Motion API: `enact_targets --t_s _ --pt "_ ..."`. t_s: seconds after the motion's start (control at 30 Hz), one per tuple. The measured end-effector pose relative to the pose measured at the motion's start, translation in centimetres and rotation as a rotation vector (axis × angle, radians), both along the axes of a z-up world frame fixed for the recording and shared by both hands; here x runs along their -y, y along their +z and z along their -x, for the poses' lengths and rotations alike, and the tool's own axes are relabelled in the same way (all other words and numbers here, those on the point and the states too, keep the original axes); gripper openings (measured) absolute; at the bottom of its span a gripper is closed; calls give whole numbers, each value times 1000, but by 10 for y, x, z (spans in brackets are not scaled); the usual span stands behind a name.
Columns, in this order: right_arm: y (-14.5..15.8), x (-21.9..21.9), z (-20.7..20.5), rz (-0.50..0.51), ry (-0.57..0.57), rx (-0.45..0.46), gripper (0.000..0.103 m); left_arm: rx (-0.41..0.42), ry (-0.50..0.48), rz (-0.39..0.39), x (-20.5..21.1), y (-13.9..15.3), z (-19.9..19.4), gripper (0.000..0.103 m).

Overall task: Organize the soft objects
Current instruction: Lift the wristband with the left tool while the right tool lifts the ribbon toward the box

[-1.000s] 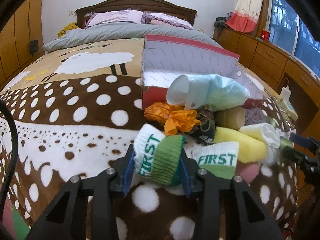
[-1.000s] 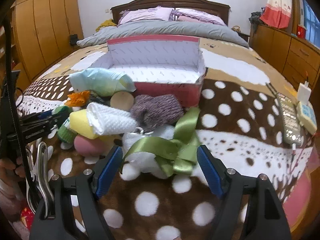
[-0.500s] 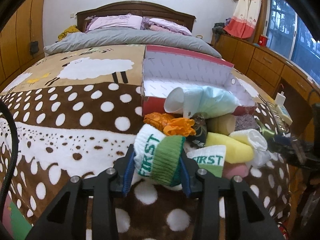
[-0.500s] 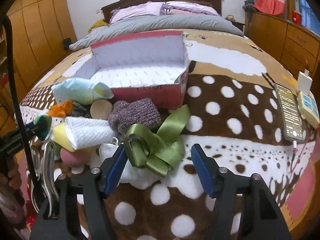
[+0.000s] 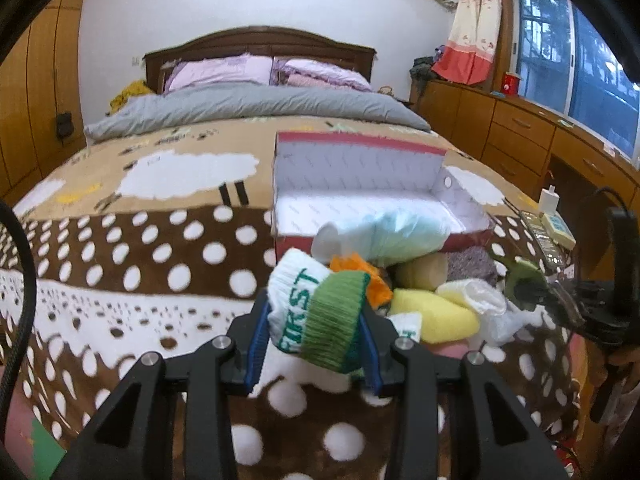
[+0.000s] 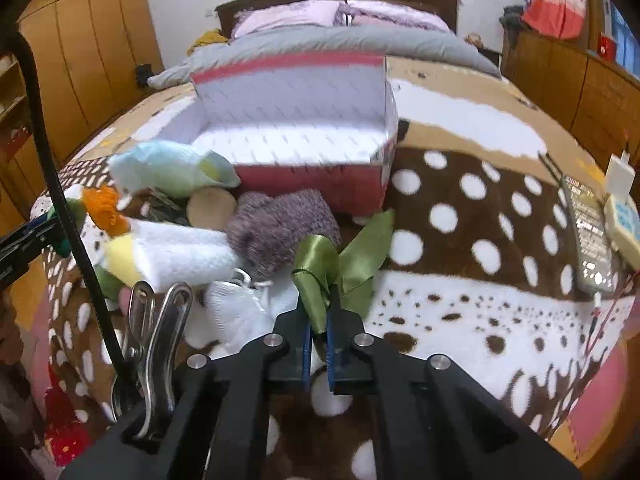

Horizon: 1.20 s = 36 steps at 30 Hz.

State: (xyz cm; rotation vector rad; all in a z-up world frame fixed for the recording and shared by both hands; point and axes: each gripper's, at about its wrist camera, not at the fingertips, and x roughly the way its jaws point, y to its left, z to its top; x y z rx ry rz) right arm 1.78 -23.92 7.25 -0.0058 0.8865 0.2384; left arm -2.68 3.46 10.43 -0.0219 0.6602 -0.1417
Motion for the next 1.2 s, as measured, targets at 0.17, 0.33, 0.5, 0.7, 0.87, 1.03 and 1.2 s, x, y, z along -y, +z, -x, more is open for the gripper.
enact_targets --t_s 0.17,0.33,0.5,0.7,0.87,1.03,1.2 --pt "28 -7 11 8 35 63 6 49 -12 -11 3 22 3 41" --pt "54 -20 14 5 70 113 6 68 -34 -3 7 40 -2 41" --pt "71 -26 7 -4 88 137 6 63 -78 19 13 56 -16 41" --pt "78 -31 2 -35 107 147 6 19 -129 43 23 49 -18 41" --pt "66 -35 3 -52 118 120 6 -71 -122 3 32 8 -17 41" --pt "54 -37 5 -66 130 93 6 -141 -66 -79 26 -29 -21 41" --pt "47 -41 4 -64 135 76 6 -176 -27 -50 9 -40 -23 41"
